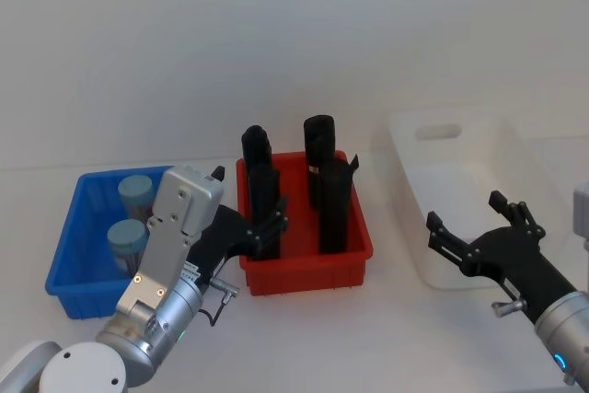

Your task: Pick the cotton swabs from the blue box and place them into the white box.

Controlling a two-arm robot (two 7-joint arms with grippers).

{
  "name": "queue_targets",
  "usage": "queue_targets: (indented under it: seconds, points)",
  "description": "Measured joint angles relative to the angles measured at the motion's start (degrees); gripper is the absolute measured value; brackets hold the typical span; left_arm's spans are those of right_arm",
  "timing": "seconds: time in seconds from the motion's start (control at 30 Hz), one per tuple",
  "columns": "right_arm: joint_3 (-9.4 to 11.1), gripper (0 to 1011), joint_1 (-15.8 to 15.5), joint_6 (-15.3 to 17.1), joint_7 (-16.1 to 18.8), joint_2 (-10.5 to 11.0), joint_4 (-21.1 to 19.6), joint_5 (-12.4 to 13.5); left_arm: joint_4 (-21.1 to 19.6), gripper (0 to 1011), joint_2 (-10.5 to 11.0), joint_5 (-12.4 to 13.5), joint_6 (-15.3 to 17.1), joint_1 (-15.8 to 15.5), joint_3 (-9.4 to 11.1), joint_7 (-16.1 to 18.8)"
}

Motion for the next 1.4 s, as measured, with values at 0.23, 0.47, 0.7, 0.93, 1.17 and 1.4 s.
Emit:
queue_targets:
  seconds: [0.23,0.47,0.7,0.93,1.17,1.4]
  points:
    - [0.0,1002,0.0,0.0,0.0,0.0,0.0,0.0,0.16,1004,-0.13,-0.15,-0.01,-0.12,-0.13,-0.04]
    - [0.0,1002,0.0,0.0,0.0,0.0,0.0,0.0,1.19,1004,-0.47,-1.34,0.4,-1.03,-0.85,-0.38]
    - [0.0,1002,0.0,0.0,0.0,0.0,0.0,0.0,2.46,1004,-0.73,-2.64,1.43,-2.19,-1.89,-0.92]
    - [0.0,1002,0.0,0.0,0.0,0.0,0.0,0.0,3.82,1004,-0.57,-4.41,2.98,-3.26,-3.3,-0.95]
    - [0.0,1002,0.0,0.0,0.0,0.0,0.0,0.0,5.67,1004,-0.02,-7.18,5.97,-4.52,-5.28,-0.26]
    - [0.0,1002,0.0,0.0,0.0,0.0,0.0,0.0,7.68,1004,0.39,-9.77,8.12,-5.34,-6.86,0.16]
